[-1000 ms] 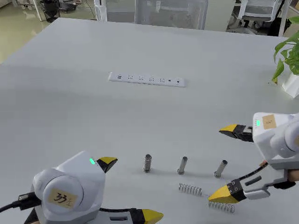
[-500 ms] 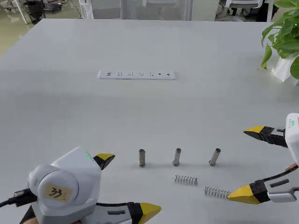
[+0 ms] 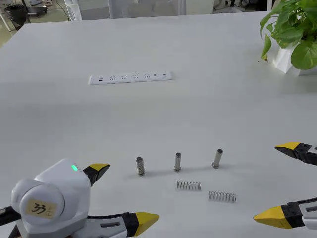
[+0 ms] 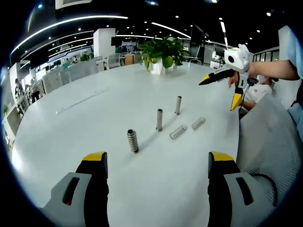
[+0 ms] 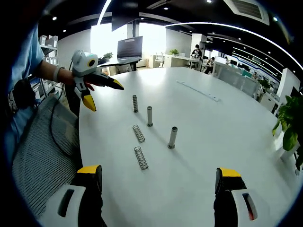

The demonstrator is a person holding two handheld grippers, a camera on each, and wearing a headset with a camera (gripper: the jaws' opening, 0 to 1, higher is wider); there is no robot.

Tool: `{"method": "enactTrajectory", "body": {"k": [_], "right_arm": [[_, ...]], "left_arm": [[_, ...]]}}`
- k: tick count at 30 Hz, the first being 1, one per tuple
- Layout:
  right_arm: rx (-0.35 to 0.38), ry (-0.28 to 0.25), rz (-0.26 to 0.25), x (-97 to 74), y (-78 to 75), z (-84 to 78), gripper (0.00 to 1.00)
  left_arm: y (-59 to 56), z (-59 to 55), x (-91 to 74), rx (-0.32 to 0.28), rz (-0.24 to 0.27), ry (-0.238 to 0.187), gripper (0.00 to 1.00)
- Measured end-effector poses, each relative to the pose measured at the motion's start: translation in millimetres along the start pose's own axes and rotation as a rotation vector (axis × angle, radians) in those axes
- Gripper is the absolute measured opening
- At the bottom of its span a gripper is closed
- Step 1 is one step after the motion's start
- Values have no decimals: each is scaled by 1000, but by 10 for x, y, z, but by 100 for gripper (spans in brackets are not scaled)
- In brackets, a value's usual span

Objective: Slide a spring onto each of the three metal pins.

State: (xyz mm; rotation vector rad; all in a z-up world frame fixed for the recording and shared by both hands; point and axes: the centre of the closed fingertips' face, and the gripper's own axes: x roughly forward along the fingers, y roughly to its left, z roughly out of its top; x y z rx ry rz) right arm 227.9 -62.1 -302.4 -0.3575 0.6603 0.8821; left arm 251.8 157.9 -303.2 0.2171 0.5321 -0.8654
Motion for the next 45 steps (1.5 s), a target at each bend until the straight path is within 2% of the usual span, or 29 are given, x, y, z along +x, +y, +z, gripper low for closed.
{"method": "enactTrajectory", "body": {"k": [6,7,11,15,17,21,23,25,27,30,34,42,43,45], "right_arm": [[24,-9,-8,-32,12,-27,99],[31,-12,-11,-38,7,-30,99],[40,-19,-11,-55,20,-49,99],[44,-13,-12,-76,20,-95,99],[54,-18,-14,-91,18,-107,99],[69,-20,-18,-112,23,-144,99],[80,-20,-18,-112,30,-168,99],[83,-18,-17,-110,37,-187,99],[89,-17,-10,-106,46,-201,99],[94,-16,-15,-106,32,-214,99],[111,-24,-18,-107,24,-217,99],[124,-18,-10,-89,63,-238,97],[124,-18,-10,-85,70,-234,97],[123,-20,-9,-68,99,-224,98]], "left_arm": [[-92,55,15,35,-16,-31,77],[-122,80,19,47,-24,-46,76],[-218,109,75,85,-59,-58,67],[-297,46,252,116,-96,-30,60],[-347,60,350,142,-112,-32,57],[-388,86,526,171,-126,-36,54],[-401,72,624,181,-136,-25,49],[-432,55,718,227,-159,-13,48],[-414,48,801,238,-160,-4,46],[-403,74,886,222,-165,-7,42],[-432,35,982,227,-183,10,35],[-491,-67,1073,265,-222,49,25],[-500,-42,1065,261,-226,36,24],[-504,-45,1050,254,-225,42,23]]}}
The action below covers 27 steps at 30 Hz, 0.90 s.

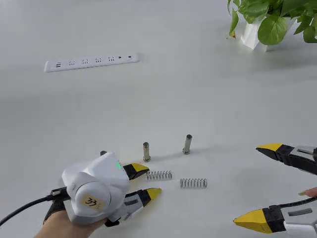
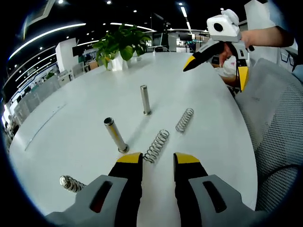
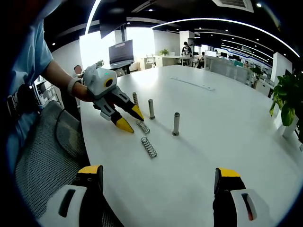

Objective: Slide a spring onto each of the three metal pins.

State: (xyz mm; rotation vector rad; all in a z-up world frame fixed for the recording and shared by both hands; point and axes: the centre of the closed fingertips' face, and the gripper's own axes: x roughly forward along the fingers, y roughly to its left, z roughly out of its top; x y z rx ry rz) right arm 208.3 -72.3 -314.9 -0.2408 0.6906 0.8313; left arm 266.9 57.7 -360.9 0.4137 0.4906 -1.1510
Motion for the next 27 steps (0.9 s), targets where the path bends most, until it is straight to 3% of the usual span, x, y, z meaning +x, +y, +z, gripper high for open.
{"method": "enactTrajectory", "body": {"k": [5,20,27], "right_arm": [[4,-1,14,52,93,-2,97],[10,-8,23,97,130,-27,97],[14,-10,22,107,133,-36,96]], "left_arm": [[-8,-20,-19,-17,3,1,14],[30,-31,-31,-40,42,-8,11],[28,-22,-27,-44,36,-9,9]]}}
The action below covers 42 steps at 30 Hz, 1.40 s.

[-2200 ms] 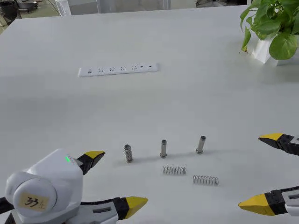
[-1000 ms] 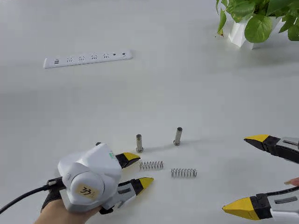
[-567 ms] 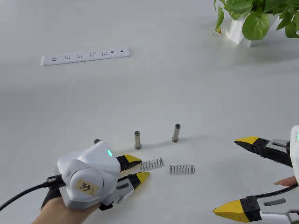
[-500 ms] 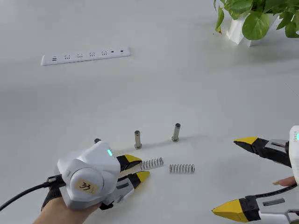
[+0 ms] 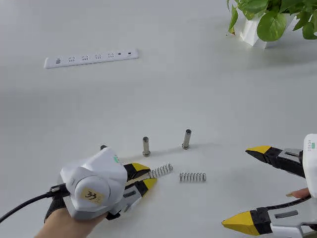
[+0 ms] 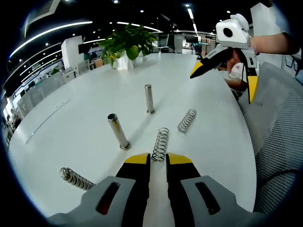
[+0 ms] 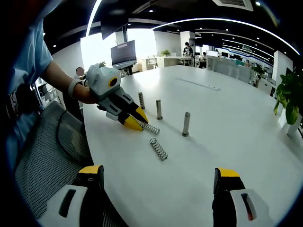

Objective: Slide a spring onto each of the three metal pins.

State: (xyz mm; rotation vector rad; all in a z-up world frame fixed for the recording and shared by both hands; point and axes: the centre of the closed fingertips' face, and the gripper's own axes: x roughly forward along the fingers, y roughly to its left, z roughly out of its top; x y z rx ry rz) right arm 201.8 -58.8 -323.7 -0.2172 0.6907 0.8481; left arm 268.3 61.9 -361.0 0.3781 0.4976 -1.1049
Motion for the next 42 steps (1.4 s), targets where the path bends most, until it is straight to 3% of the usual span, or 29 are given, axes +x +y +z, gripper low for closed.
{"method": "enactTrajectory", "body": {"k": [11,26,42], "right_arm": [[0,-3,-2,-8,9,1,96],[0,-3,9,14,51,23,95],[-7,-8,25,58,106,66,95]], "left_arm": [[-9,17,13,2,-3,3,7],[-2,14,-19,-43,-3,-4,7],[2,153,-185,-81,2,-49,7]]}}
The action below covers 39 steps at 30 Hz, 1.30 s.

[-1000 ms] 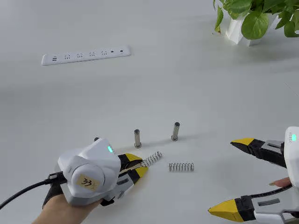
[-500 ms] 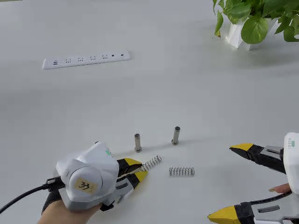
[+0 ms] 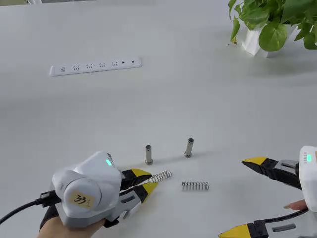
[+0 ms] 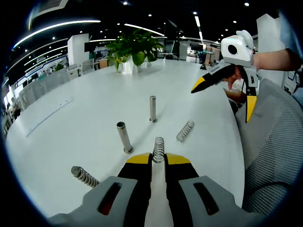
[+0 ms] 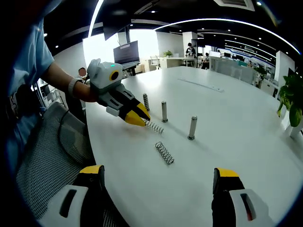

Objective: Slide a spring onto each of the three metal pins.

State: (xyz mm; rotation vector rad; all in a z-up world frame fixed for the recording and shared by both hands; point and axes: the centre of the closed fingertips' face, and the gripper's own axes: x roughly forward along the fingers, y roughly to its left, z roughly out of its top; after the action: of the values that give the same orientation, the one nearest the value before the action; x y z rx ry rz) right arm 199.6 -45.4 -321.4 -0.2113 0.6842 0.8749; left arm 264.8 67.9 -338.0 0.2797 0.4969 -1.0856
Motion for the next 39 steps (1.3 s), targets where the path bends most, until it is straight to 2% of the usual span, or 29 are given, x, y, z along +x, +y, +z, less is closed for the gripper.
{"method": "enactTrajectory", "body": {"k": [11,17,22,26,28,32,33,34,35,39], "right_arm": [[-1,-9,5,11,18,40,95],[-16,-2,14,16,8,56,95],[-33,-6,39,3,24,142,93],[-30,-43,56,-19,39,286,93],[-20,-68,83,-28,96,381,92],[-15,-105,130,-40,197,529,88],[-2,-121,156,-45,249,587,87],[0,-134,169,-48,273,623,86],[4,-144,182,-52,302,664,85],[11,-163,220,-52,371,752,82]], "left_arm": [[-38,52,-107,-29,-9,-25,7],[-51,36,-135,-50,-24,-26,7],[-111,124,-192,-73,-58,-48,6],[-175,250,-265,-89,-97,-78,6],[-235,322,-314,-116,-137,-98,6],[-266,437,-424,-138,-165,-129,6],[-283,465,-459,-144,-178,-135,6],[-292,473,-477,-143,-183,-136,6],[-339,475,-505,-145,-214,-132,6],[-414,479,-583,-153,-253,-131,6]]}}
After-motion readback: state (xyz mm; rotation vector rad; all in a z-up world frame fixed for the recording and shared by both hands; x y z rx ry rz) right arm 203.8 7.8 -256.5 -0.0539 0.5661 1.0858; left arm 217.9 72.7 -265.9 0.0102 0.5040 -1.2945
